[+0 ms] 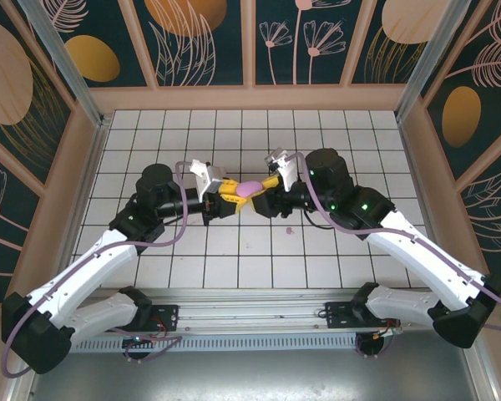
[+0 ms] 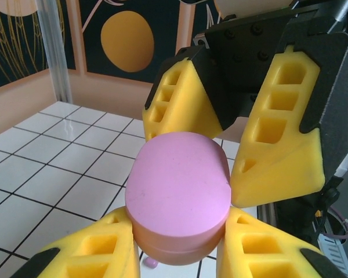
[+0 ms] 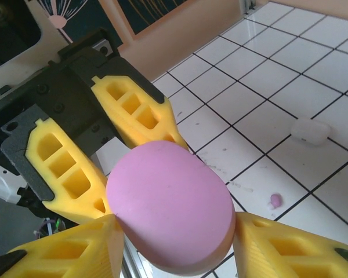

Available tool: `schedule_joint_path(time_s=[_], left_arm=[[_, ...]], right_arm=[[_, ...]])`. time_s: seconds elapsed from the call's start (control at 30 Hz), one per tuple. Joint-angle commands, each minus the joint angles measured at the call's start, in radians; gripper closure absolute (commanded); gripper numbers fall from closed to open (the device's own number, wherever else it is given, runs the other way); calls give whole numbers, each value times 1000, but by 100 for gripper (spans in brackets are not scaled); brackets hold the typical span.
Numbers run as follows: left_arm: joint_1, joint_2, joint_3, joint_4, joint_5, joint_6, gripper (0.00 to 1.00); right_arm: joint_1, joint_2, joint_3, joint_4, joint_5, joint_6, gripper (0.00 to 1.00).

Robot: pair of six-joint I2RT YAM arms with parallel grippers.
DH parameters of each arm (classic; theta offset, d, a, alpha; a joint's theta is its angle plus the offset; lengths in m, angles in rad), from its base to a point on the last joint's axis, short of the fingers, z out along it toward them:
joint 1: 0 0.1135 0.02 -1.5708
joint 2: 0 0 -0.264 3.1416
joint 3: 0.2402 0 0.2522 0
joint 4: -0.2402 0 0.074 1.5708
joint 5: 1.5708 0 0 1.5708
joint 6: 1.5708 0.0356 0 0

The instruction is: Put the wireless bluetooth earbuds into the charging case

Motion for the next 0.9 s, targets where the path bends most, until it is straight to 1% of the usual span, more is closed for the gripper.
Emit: schedule_joint_path(time_s=[0.0,0.17,0.27,0.6,0.7,0.87], left_arm=[[-14,-11,27,-6,136,1,100],[-14,-15,21,-20,141,7,100],[-13,-19,11,-23,121,12,100],[-14,-52,-20,-65,-45,30,100],[-14,-53,-29,-63,-74,23,100],[-12,-61,-36,-71,-120,18,100]], right_arm=[[-75,24,32,24,124,72,50],[-109,36,39,36,121,129,50],[-115,41,38,47,109,154,49],[-119,17,25,47,-3,220,41],[-118,1,17,50,-24,237,39],[-121,-11,7,50,-33,267,39]])
